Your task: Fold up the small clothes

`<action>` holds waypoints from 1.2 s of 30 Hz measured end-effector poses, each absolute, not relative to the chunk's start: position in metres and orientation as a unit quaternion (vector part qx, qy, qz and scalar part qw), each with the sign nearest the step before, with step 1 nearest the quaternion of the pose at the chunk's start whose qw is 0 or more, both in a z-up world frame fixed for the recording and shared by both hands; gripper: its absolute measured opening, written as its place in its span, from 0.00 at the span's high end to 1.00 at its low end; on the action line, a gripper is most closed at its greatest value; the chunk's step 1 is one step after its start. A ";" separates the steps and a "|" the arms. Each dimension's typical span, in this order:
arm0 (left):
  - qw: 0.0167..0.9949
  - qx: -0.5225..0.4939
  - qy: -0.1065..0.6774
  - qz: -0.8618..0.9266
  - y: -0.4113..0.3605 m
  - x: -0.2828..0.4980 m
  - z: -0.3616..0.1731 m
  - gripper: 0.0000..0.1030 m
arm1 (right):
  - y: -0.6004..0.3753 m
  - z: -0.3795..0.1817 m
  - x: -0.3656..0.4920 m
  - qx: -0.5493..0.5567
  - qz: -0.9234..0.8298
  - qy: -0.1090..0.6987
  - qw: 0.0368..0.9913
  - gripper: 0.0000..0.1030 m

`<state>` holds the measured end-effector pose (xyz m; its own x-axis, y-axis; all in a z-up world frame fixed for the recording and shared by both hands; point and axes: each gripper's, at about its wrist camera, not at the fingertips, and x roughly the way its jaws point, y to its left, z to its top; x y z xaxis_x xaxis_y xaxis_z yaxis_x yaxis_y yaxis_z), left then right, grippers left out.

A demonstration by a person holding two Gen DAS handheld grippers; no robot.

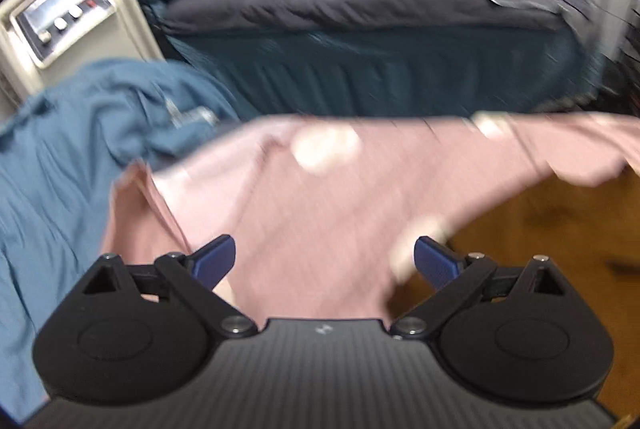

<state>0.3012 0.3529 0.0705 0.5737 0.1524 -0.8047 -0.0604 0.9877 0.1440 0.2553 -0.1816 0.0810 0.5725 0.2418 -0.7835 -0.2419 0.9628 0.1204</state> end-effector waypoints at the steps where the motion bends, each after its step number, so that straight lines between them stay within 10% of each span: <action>1: 0.886 0.045 0.460 0.047 0.349 0.287 0.068 0.06 | -0.188 0.077 0.251 0.016 0.115 0.441 0.890 0.58; 9: 0.875 0.058 0.481 -0.018 0.314 0.215 0.054 0.05 | -0.234 0.046 0.235 0.254 0.082 0.476 0.838 0.54; 11: 0.873 0.075 0.481 -0.029 0.305 0.207 0.051 0.05 | -0.225 0.045 0.226 0.281 0.091 0.472 0.831 0.64; 13: 0.863 0.114 0.491 -0.031 0.294 0.204 0.044 0.05 | -0.216 0.048 0.218 0.287 0.098 0.470 0.829 0.97; 16: 0.852 0.187 0.488 -0.024 0.278 0.203 0.029 0.07 | -0.213 0.055 0.219 0.319 0.104 0.472 0.815 0.97; 19: 0.850 0.211 0.481 -0.023 0.269 0.204 0.022 0.24 | -0.217 0.067 0.214 0.391 0.132 0.450 0.792 0.97; 21: 0.856 0.199 0.476 0.002 0.272 0.209 0.025 0.63 | -0.221 0.073 0.210 0.436 0.142 0.434 0.775 0.97; 24: 0.858 0.142 0.492 0.039 0.291 0.217 0.029 0.71 | -0.224 0.080 0.200 0.467 0.151 0.419 0.764 0.97; 32: 0.848 0.096 0.516 0.066 0.325 0.209 0.027 0.53 | -0.193 0.050 0.187 0.252 0.114 0.500 0.820 0.95; 36: 0.834 0.133 0.530 0.074 0.326 0.207 0.033 0.34 | -0.179 0.052 0.183 0.168 0.104 0.523 0.829 0.73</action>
<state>0.2067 0.3259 0.0326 0.4269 0.2640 -0.8649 0.0176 0.9538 0.2998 0.1827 -0.1794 0.0518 0.4318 0.3480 -0.8321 0.0032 0.9220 0.3872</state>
